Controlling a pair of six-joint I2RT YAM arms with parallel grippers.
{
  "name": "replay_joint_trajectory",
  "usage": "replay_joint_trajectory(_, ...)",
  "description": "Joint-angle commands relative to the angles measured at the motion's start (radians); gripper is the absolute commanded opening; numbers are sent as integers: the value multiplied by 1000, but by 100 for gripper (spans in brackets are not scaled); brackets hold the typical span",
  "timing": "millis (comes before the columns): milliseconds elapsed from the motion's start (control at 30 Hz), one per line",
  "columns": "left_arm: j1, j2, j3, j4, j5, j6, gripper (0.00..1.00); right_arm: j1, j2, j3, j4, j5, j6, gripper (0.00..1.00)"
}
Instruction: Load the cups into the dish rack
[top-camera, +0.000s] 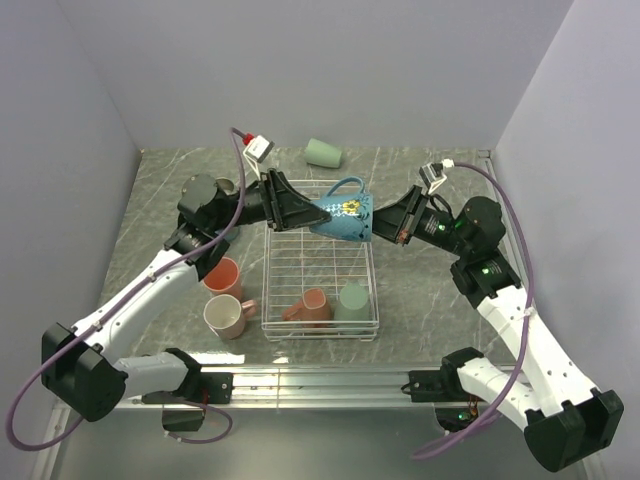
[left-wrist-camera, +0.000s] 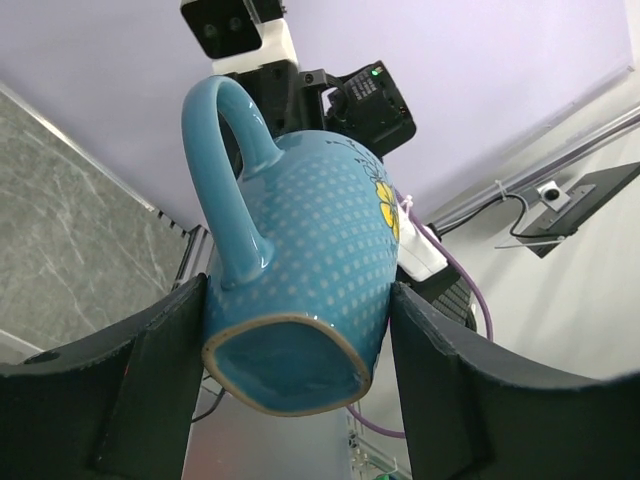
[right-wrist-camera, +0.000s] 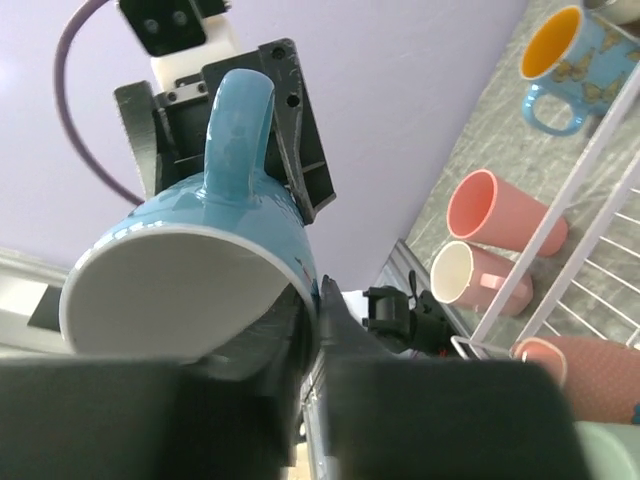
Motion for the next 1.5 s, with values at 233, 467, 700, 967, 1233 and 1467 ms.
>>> replay_joint_trajectory(233, 67, -18, 203, -383, -34, 271, 0, 2, -65, 89, -468, 201, -315, 57)
replay_joint_trajectory(467, 107, 86, 400, -900, -245, 643, 0, -1, -196, 29, -663, 297, -410, 57)
replay_joint_trajectory(700, 87, 149, 400, -1118, -481, 800, 0, -2, -300, -20, -764, 347, -447, 58)
replay_joint_trajectory(967, -21, 124, 225, -1033, -664, 750, 0, -4, -285, 0, -776, 353, -459, 57)
replay_joint_trajectory(1233, -147, 121, 153, -999, -871, 749, 0, -2, -239, 17, -761, 338, -472, 57)
replay_joint_trajectory(1467, -175, 66, 52, -947, -931, 730, 0, -2, -234, -20, -726, 318, -450, 56)
